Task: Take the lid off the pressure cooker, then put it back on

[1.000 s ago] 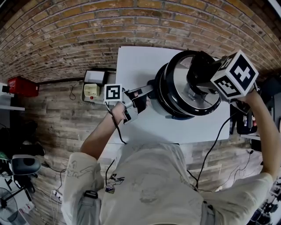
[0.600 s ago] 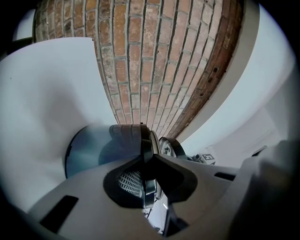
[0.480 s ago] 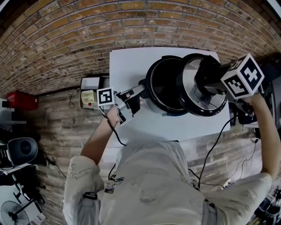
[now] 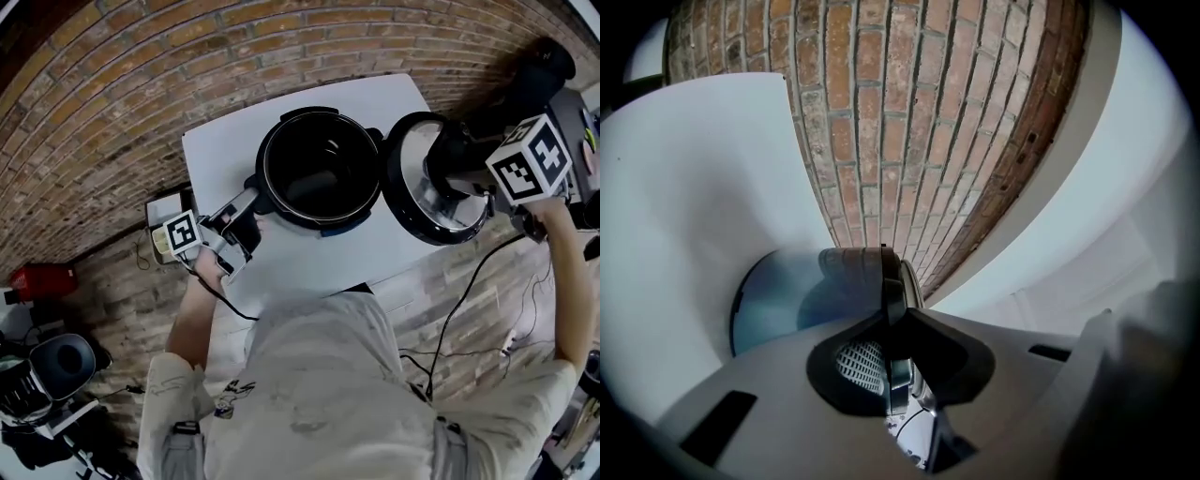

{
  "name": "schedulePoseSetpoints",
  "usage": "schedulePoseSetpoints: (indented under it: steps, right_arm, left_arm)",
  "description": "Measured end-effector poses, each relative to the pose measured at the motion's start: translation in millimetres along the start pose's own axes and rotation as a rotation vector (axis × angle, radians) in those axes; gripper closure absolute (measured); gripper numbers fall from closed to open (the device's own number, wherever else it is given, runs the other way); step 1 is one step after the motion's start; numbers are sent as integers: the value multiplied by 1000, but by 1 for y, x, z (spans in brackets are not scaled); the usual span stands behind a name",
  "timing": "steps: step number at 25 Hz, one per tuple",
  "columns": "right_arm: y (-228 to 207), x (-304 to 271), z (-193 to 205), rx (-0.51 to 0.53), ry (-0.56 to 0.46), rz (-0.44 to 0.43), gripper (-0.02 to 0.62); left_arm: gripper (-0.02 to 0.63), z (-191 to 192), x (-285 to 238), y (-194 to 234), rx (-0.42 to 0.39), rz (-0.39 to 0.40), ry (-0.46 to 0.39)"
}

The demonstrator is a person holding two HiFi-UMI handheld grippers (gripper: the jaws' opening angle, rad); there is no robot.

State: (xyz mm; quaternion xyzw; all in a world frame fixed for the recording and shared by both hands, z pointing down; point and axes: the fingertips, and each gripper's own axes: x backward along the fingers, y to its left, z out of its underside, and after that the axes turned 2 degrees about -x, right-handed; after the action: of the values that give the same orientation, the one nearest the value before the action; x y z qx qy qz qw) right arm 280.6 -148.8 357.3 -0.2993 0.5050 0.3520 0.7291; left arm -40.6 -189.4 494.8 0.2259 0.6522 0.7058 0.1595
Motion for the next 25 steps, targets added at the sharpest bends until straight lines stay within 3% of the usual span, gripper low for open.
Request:
schedulePoseSetpoints:
  steps: [7, 25]
  right_arm:
    - [-13, -2, 42, -71, 11, 23, 302]
    - [-22, -76, 83, -115, 76, 23, 302]
  left_arm:
    - [537, 0, 0, 1, -15, -11, -4]
    - [537, -1, -1, 4, -22, -2, -16]
